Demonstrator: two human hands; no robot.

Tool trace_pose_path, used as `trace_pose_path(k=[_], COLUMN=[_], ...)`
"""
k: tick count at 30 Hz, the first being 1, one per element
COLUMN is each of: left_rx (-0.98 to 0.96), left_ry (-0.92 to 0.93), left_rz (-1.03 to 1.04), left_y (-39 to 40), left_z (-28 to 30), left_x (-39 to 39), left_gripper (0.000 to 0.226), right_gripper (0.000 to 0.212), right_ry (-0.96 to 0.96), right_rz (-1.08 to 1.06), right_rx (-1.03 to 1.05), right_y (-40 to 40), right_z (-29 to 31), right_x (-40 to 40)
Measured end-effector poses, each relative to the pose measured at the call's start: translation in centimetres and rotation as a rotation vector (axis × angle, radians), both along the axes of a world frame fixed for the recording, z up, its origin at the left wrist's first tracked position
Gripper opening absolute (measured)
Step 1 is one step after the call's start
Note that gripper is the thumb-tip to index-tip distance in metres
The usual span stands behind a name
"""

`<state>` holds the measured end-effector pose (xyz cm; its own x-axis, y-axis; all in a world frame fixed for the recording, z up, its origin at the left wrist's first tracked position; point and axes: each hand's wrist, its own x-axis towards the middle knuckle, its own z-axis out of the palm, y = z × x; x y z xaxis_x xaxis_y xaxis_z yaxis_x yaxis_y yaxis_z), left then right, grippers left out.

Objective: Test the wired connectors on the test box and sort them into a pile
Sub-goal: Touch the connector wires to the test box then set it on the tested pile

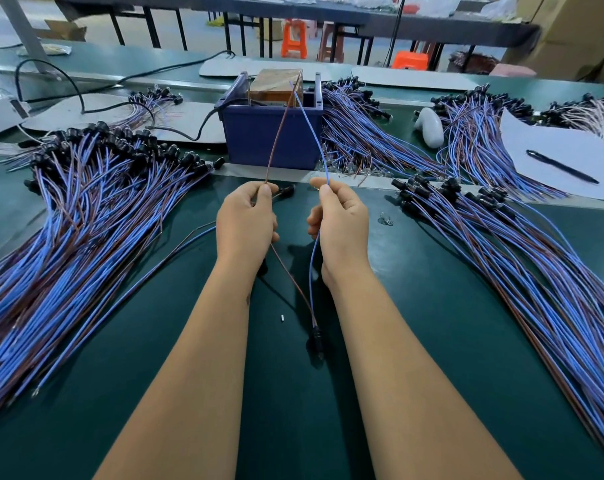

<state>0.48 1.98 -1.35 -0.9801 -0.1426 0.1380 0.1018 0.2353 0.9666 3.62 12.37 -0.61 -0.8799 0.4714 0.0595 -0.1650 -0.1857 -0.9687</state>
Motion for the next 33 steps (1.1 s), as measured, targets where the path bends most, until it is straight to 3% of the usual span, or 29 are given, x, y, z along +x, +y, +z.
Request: trace_pose_path(k=[33], left_rx=[0.195], left_ry=[-0.059], left_rz=[0.127], left_y=[-1.4], left_z=[-0.2], left_x=[-1.5], left_gripper=[0.025], right_gripper=[0.022], right_ry=[-0.036], right_rz=[0.015], right_rx=[0.035], right_y=[0.0], right_z=[-0.2], right_x=[-0.3])
